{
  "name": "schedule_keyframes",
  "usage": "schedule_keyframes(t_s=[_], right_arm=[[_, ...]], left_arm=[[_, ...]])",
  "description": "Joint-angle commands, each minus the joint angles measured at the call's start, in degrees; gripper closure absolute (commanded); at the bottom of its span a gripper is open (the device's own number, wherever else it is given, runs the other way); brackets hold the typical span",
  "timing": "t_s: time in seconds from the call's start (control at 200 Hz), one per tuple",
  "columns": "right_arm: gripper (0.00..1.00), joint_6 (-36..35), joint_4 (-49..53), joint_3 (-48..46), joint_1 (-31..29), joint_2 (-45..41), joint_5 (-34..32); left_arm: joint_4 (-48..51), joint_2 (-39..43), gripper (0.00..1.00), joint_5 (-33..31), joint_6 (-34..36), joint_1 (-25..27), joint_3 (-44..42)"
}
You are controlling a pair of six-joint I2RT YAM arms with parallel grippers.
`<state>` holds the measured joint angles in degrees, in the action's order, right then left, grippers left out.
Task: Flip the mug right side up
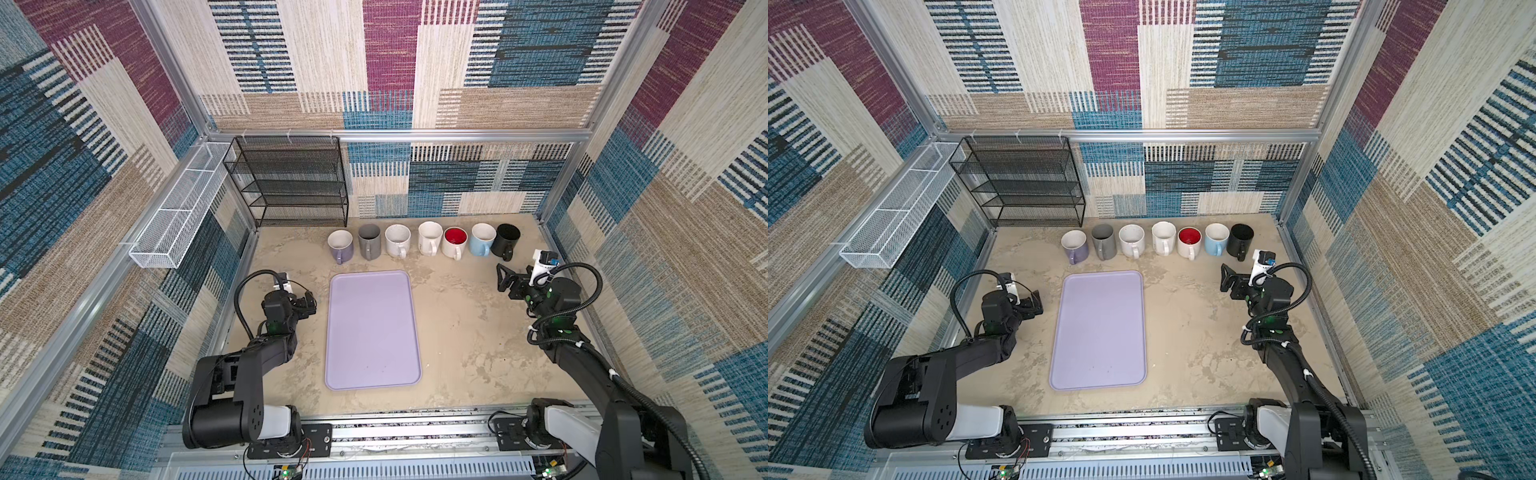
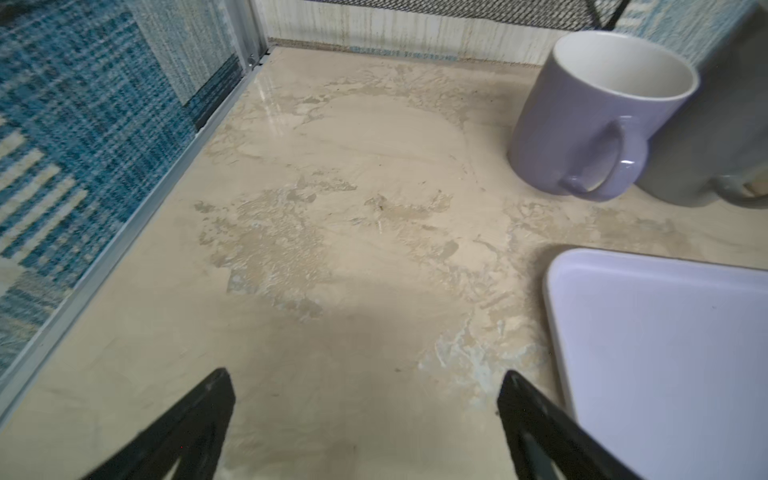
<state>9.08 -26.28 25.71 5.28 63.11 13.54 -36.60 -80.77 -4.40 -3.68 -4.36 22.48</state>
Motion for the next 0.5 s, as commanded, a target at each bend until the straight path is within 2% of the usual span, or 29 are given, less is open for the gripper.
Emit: schedule_keyframes(t_s=[0.0, 0.125, 0.306, 0.401, 0.466, 0.496], right_arm=[[0.01, -1.87, -7.69, -0.81, 0.17, 2.62, -1.87], [0.0, -2.0, -12.91, -2.98, 0.17, 5.47, -3.87], [0.0, -3.77, -27.3, -10.4, 0.17, 7.15, -9.76], [0.0, -4.45, -34.6, -13.94, 0.17, 8.77, -11.6], [0.0, -4.18, -38.9, -15.8, 0.17, 10.64, -12.81], [0.0, -4.21, -40.11, -16.11, 0.17, 11.75, -13.0]], left_arm=[[-8.83, -0.94, 0.0, 2.23, -0.71, -0.25, -0.68], [-10.08, -1.94, 0.0, 2.14, -0.81, -0.3, -1.04], [-13.06, -2.92, 0.01, 2.94, -0.51, -0.3, -2.17], [-19.26, -8.09, 0.01, 5.74, 0.71, -0.31, -2.26], [-10.34, -5.99, 0.0, 6.7, 0.87, -0.3, 0.31], [-10.96, -6.43, 0.0, 6.51, 0.9, -0.3, 0.45]])
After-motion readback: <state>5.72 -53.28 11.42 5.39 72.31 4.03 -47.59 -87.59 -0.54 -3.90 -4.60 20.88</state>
